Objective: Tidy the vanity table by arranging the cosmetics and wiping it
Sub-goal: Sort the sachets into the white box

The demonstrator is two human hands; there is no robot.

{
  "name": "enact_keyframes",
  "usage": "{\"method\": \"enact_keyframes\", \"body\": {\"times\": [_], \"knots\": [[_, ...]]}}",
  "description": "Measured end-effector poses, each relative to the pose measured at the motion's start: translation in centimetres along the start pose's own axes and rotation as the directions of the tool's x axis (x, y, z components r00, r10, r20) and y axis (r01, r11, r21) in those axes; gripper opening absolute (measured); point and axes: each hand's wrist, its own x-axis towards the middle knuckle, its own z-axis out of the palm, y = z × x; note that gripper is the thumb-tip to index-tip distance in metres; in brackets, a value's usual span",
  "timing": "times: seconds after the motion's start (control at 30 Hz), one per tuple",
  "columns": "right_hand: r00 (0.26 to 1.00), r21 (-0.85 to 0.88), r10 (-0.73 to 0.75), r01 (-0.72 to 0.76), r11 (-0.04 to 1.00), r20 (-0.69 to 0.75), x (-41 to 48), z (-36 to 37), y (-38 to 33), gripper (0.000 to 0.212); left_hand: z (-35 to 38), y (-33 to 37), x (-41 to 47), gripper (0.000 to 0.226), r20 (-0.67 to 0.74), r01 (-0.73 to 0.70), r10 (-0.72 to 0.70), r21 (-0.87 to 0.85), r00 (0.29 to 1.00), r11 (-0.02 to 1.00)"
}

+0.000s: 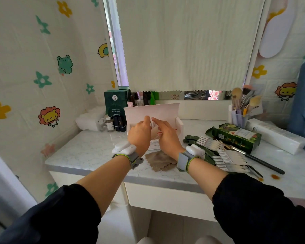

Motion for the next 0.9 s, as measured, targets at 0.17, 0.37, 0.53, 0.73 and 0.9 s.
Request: {"method": "enact_keyframes", "body": {"times": [0.17, 0.37, 0.53, 0.73, 0.9], "knots": [[1.0, -0.076, 0.002, 0.0, 0.997, 0.023, -0.1, 0.1, 0.6, 0.069, 0.4, 0.0, 0.0, 0.02, 0.018, 0.019, -0.02, 0.069, 1.0, 0.997], [0.997, -0.075, 0.033, -0.028, 0.997, 0.067, 0.2, 0.3, 0.4, 0.069, 0.0, -0.3, 0.4, 0.021, 0.077, -0.004, -0.005, 0.118, 0.997, 0.993], [0.998, -0.075, 0.047, -0.045, 0.996, 0.028, -0.5, -0.4, -0.2, 0.067, -0.5, 0.2, -0.2, 0.02, 0.09, 0.012, -0.022, 0.113, 0.996, 0.994], [0.994, -0.107, 0.067, -0.077, 0.991, -0.088, -1.5, -2.4, -1.1, 0.045, -1.3, 2.1, -1.4, 0.027, 0.026, 0.028, -0.029, 0.03, 0.999, 0.999], [0.988, -0.202, 0.074, -0.1, 0.974, -0.133, -2.6, -5.1, -1.2, 0.036, -1.4, 4.4, -1.8, 0.025, 0.05, -0.007, 0.008, -0.017, 0.999, 1.0]]}}
